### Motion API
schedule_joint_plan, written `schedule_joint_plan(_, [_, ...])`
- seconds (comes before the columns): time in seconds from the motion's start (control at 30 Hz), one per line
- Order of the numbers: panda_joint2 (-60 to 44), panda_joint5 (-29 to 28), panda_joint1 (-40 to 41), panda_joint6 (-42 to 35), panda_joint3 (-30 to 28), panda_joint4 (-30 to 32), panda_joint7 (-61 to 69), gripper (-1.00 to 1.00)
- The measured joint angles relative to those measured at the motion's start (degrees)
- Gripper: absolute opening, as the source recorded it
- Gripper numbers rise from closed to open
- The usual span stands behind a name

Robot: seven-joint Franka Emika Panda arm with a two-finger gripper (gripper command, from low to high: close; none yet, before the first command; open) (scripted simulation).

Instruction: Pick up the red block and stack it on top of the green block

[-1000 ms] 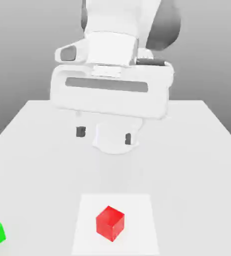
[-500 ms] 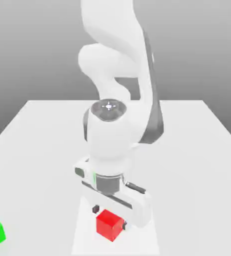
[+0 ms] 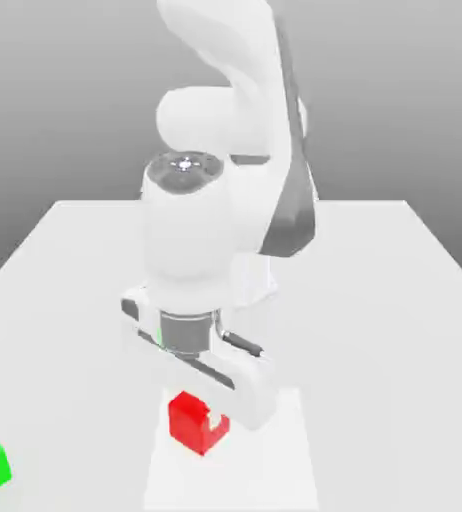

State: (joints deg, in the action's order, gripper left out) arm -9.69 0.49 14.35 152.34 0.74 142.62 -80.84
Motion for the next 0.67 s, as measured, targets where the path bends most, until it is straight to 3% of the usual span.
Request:
schedule_joint_plan(0.2, [-4.5,3.0,8.4,-5.8,-7.5,-10.2,-0.6,-1.0])
schedule_joint_plan(0.3, [-10.9,5.1,11.2,-2.9,-8.6,-13.6,0.0,-1.0])
schedule_joint_plan(0.33, [-12.8,5.6,11.6,-1.3,-8.3,-13.9,0.3,1.0])
schedule_joint_plan(0.53, [-13.8,5.9,11.8,-0.6,-8.2,-14.0,0.5,1.0])
schedule_joint_plan(0.67, [-8.3,4.2,11.3,-5.8,-9.2,-13.8,-0.7,1.0])
